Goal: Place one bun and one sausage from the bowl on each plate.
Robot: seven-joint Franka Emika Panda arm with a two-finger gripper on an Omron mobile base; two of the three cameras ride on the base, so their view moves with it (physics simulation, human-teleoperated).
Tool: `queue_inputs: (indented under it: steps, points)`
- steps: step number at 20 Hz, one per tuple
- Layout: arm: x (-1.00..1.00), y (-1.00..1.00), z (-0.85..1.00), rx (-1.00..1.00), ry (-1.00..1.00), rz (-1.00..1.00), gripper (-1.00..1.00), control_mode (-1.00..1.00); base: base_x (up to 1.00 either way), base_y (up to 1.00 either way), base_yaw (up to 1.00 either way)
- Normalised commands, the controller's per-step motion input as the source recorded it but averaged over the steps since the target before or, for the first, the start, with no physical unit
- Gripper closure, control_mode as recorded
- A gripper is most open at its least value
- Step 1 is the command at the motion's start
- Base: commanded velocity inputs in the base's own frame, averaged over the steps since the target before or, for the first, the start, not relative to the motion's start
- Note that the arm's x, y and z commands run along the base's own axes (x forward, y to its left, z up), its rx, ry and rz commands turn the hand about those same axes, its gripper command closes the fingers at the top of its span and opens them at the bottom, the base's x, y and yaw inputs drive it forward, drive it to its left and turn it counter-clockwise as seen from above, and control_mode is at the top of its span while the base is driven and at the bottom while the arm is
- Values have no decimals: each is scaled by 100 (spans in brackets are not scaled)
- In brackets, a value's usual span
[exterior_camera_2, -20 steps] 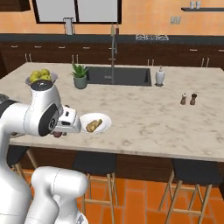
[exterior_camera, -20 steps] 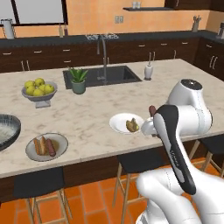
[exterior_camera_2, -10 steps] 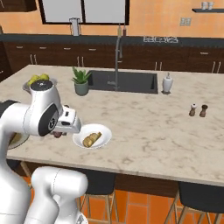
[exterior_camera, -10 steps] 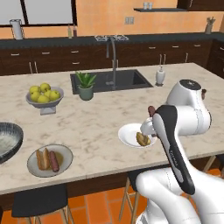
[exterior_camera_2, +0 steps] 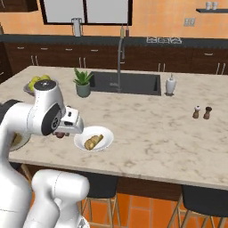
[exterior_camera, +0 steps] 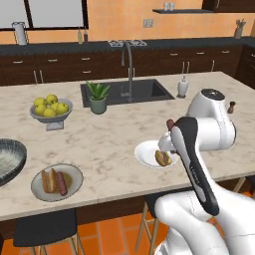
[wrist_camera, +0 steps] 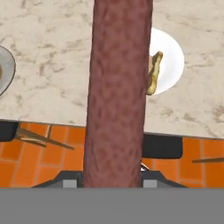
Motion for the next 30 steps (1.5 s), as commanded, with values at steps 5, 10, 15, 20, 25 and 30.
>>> queue_inputs:
  steps: [5, 10, 15, 20, 25, 30]
  points:
    - [98, 0, -1, 0, 4, 2, 100, -100, 0, 0, 0]
    - [86, 0, -11, 0, -6, 0, 100, -100, 0, 0, 0]
    - [73, 0, -16, 0, -5, 0, 100, -100, 0, 0, 0]
    - [51, 0, -72, -9, 9, 0, 100, -100, 0, 0, 0]
    - [-9, -1, -6, -15, 36, 0, 100, -100, 0, 0, 0]
    - [-8, -3, -29, -1, 9, 0, 100, -100, 0, 0, 0]
